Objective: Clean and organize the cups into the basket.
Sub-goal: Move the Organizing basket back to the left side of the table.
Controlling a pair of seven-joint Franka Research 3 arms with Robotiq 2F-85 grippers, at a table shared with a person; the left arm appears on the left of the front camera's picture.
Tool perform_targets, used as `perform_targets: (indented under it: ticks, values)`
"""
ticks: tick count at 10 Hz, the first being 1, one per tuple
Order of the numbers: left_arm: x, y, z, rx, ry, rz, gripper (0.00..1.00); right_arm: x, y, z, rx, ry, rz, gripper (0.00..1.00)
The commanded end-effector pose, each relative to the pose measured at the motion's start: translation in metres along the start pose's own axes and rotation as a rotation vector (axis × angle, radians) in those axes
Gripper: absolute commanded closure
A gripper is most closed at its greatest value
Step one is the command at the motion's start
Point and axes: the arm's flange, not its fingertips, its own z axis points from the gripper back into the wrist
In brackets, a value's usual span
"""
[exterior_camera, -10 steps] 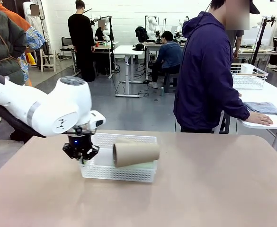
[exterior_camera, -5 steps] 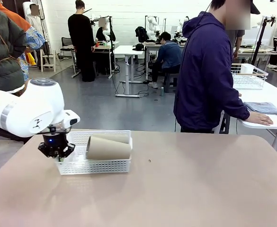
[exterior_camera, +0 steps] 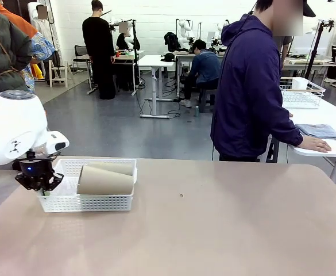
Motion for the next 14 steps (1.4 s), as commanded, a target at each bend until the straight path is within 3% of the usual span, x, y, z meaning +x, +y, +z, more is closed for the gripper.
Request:
perform_targets:
  ticks: [1,5,8,9,10,11,12,13,14]
  values:
    - [-0.004,0.032,0.007,0.049,0.002,-0.062,0.95,-0.002,-0.002,-0.001,-0.002,-0.003,0.012,0.0]
    - [0.014,0.076,0.005,0.034,-0.006,-0.076,0.95,-0.002,-0.002,-0.001,-0.002,-0.003,0.012,0.0]
    - [0.025,0.089,-0.005,0.041,-0.001,-0.065,0.95,-0.002,-0.002,-0.001,-0.002,-0.003,0.012,0.0]
    - [0.026,0.09,-0.006,0.05,-0.001,-0.049,0.36,-0.002,-0.002,-0.001,-0.002,-0.003,0.012,0.0]
    - [0.026,0.088,-0.005,0.047,-0.008,-0.052,0.36,-0.002,-0.002,-0.001,-0.002,-0.003,0.012,0.0]
    - [0.026,0.091,-0.004,0.048,-0.009,-0.059,0.0,-0.002,-0.002,-0.001,-0.002,-0.003,0.012,0.0]
    - [0.026,0.092,-0.003,0.053,-0.007,-0.064,0.33,-0.002,-0.002,-0.001,-0.002,-0.003,0.012,0.0]
    - [0.026,0.093,-0.003,0.052,-0.007,-0.065,0.0,-0.002,-0.002,-0.001,-0.002,-0.003,0.012,0.0]
    - [0.025,0.093,-0.001,0.049,-0.009,-0.066,0.13,-0.002,-0.002,-0.001,-0.002,-0.003,0.012,0.0]
